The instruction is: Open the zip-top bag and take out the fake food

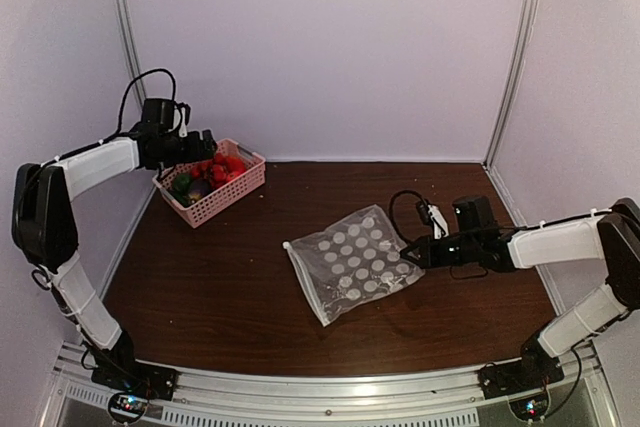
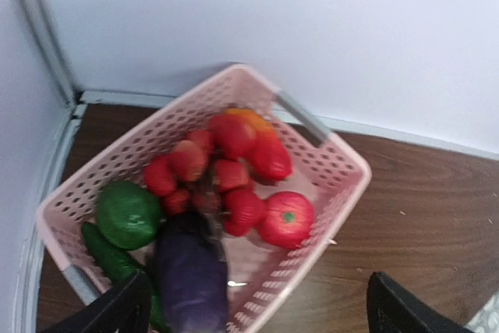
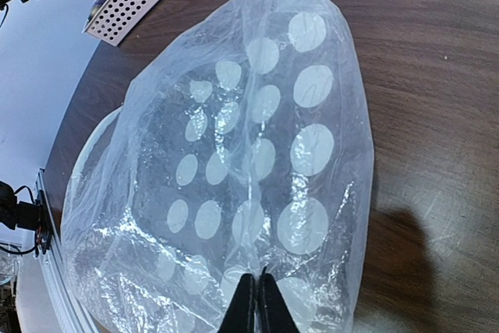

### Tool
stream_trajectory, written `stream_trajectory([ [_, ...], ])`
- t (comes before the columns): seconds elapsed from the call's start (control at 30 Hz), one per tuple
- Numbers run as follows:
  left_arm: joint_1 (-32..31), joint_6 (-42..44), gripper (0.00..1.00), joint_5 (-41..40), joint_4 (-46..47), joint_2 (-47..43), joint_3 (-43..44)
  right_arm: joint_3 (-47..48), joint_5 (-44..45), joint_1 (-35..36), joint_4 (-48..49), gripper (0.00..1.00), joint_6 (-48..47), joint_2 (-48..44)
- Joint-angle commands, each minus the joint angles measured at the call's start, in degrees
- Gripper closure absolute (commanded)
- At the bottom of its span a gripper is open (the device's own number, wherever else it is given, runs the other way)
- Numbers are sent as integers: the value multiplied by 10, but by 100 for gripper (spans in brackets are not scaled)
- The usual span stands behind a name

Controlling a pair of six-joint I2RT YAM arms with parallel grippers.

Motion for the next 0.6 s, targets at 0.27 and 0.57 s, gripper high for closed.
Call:
stream_trajectory([
  [0.27,-201,83,2,123,69,-38,-71,-11,26,35,-27,58,-9,-32],
  [0.57,-326,128,2,150,89,-19,-92,-48,61,27,-128,62,-23,-126],
])
